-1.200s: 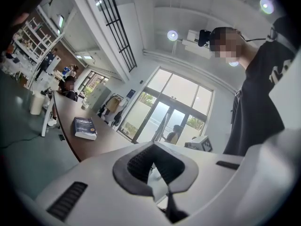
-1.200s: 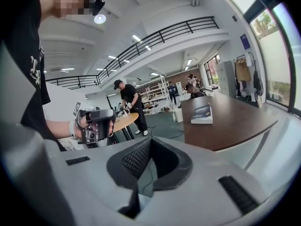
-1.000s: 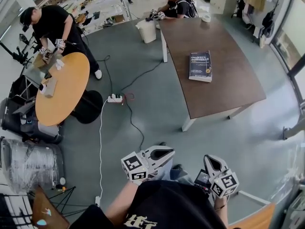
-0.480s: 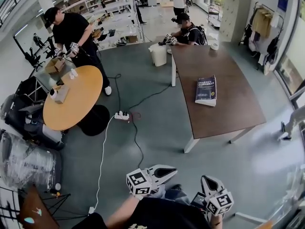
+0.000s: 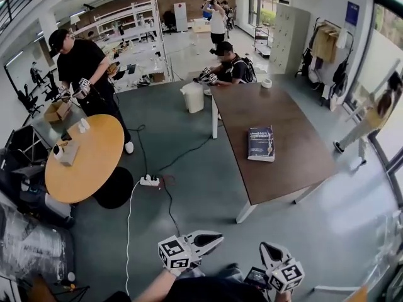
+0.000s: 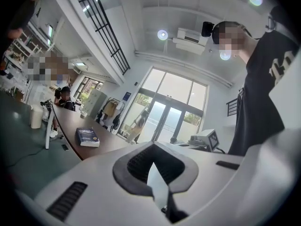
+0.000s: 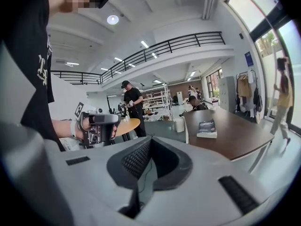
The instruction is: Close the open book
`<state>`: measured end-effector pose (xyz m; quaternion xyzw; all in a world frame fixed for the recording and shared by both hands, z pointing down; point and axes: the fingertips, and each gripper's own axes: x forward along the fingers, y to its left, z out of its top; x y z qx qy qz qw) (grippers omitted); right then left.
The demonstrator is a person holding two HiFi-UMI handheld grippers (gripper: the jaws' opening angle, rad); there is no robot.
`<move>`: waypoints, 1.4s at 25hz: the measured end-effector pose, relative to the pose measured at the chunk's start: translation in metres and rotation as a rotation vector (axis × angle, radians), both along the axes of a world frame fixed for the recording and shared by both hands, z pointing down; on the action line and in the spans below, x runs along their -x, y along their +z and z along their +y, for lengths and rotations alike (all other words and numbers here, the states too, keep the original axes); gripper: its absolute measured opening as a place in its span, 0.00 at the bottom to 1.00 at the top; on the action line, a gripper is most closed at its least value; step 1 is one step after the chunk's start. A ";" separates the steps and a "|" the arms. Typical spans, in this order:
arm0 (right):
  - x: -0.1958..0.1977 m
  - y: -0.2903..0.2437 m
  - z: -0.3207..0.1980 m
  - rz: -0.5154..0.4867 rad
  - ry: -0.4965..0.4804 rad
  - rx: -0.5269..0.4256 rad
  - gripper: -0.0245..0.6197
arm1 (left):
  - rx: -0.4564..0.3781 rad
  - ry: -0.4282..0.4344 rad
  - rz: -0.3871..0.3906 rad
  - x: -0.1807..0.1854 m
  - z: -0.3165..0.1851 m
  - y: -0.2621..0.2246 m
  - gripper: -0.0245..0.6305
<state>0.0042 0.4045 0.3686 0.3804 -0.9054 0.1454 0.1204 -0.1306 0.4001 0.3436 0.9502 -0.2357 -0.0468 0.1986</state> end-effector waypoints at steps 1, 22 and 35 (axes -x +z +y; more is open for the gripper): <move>0.011 0.000 -0.003 -0.003 0.009 -0.003 0.02 | 0.000 0.008 0.001 0.010 -0.001 0.001 0.04; 0.111 0.002 -0.011 0.008 0.032 -0.026 0.02 | 0.018 0.015 0.043 0.091 -0.025 0.010 0.04; 0.006 -0.005 -0.022 0.030 0.143 -0.042 0.02 | -0.015 0.050 0.015 -0.005 -0.035 0.006 0.04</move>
